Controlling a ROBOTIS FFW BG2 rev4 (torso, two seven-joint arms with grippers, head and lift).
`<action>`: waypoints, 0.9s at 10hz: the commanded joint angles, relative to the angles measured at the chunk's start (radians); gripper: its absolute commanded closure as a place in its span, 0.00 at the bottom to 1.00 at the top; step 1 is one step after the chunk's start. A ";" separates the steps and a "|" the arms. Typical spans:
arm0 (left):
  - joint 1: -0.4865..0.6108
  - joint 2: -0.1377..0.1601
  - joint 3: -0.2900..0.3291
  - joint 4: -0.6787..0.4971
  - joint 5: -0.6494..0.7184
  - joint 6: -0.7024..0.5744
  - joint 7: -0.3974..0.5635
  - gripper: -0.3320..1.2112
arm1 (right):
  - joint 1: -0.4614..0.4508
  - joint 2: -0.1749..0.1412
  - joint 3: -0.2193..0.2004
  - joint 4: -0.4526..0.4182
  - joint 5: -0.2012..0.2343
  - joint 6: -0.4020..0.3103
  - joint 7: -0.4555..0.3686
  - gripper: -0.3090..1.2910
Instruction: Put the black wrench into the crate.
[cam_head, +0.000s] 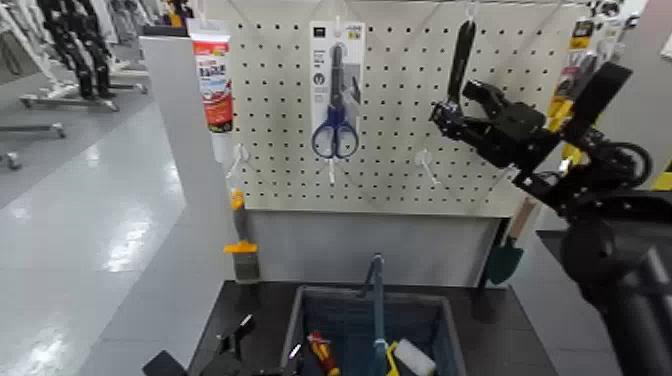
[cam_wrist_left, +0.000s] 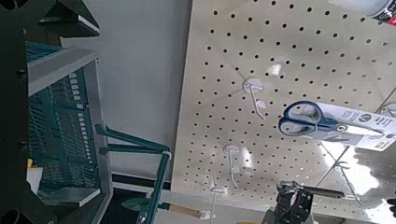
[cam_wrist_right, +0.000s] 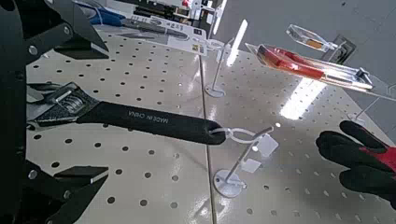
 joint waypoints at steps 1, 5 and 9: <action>0.000 0.000 0.000 0.000 0.000 0.000 0.000 0.28 | 0.004 -0.001 0.005 -0.029 0.020 0.007 -0.009 0.88; -0.002 0.000 -0.002 0.000 -0.002 0.002 -0.002 0.28 | 0.003 -0.001 0.005 -0.035 0.018 0.011 -0.006 0.88; -0.002 -0.002 -0.002 0.000 -0.002 0.002 -0.002 0.28 | 0.003 -0.003 -0.001 -0.036 0.018 0.011 -0.008 0.88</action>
